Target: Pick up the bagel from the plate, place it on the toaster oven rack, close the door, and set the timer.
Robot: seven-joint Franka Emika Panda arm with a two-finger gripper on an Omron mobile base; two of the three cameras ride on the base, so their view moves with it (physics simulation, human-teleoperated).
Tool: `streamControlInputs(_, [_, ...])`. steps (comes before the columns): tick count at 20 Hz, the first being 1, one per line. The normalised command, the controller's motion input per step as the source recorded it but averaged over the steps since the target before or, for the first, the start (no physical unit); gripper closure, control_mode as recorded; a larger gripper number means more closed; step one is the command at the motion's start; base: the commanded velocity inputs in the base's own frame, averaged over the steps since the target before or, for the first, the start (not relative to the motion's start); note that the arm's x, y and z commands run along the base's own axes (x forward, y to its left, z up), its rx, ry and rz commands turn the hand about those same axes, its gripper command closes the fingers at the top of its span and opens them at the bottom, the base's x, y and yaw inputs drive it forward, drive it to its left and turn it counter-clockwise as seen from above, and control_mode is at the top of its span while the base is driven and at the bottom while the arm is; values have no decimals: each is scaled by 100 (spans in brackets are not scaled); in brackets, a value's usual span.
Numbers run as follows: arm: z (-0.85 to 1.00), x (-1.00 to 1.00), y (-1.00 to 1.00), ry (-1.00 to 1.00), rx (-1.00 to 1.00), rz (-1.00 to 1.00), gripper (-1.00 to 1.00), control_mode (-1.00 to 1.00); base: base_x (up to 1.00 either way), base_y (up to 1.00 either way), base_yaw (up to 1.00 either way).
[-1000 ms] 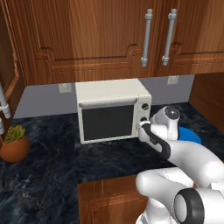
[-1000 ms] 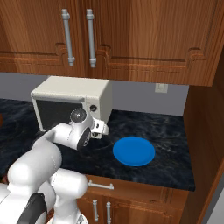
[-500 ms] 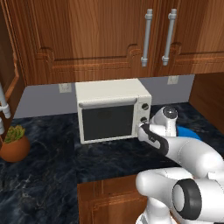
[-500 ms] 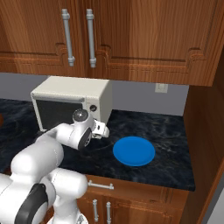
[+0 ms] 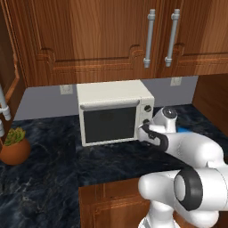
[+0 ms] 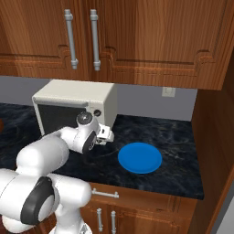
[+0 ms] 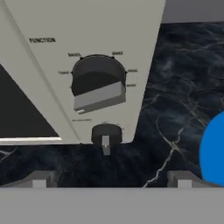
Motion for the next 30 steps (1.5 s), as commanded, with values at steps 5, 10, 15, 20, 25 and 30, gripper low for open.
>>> streamControlInputs(5, [-13,30,7,2,0,0,-100,-100,0,0,0])
streamControlInputs(10, [-26,18,0,0,0,0,-100,-100,0,0,0])
streamControlInputs(15, [-34,12,0,0,0,0,-100,-100,0,0,0])
streamControlInputs(20, [-21,18,0,0,0,0,-100,-100,0,0,0])
streamControlInputs(25, [-14,24,0,0,0,0,-100,-100,0,0,0])
streamControlInputs(30, [-16,31,0,0,0,0,-100,-100,0,0,0])
